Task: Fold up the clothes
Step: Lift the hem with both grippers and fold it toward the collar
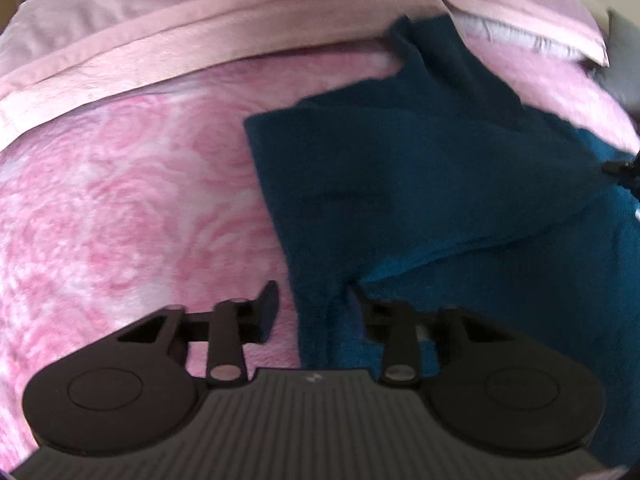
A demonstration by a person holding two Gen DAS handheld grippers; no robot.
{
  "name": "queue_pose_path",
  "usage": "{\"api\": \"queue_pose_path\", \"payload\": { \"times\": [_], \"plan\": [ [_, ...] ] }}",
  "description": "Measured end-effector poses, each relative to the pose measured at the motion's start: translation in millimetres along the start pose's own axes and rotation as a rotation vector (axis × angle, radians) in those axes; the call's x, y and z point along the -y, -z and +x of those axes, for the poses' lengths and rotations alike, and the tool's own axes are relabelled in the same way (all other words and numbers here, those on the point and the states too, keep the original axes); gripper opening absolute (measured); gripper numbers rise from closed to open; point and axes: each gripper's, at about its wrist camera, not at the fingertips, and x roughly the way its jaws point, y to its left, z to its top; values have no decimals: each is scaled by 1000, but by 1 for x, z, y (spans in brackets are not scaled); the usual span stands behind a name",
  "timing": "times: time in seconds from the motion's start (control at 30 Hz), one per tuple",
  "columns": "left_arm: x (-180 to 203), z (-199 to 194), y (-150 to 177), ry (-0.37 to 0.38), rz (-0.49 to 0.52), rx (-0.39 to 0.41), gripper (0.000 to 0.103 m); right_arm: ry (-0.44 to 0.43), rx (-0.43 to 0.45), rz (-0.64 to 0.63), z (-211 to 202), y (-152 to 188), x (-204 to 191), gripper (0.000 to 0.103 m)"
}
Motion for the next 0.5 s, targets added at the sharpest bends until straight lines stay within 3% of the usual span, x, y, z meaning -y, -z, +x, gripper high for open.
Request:
{"api": "queue_pose_path", "payload": {
  "times": [0.13, 0.27, 0.37, 0.5],
  "plan": [
    [2, -1, 0, 5, 38, -11, 23, -1, 16, -64, -7, 4, -4, 6],
    [-3, -21, -9, 22, -2, 34, 23, 148, -56, -80, -3, 6, -2, 7],
    [-3, -25, -20, 13, -23, 85, 23, 172, -33, -101, -14, 2, -7, 10],
    [8, 2, -31, 6, -12, 65, 23, 253, 75, -235, -17, -3, -31, 12]
  ]
}}
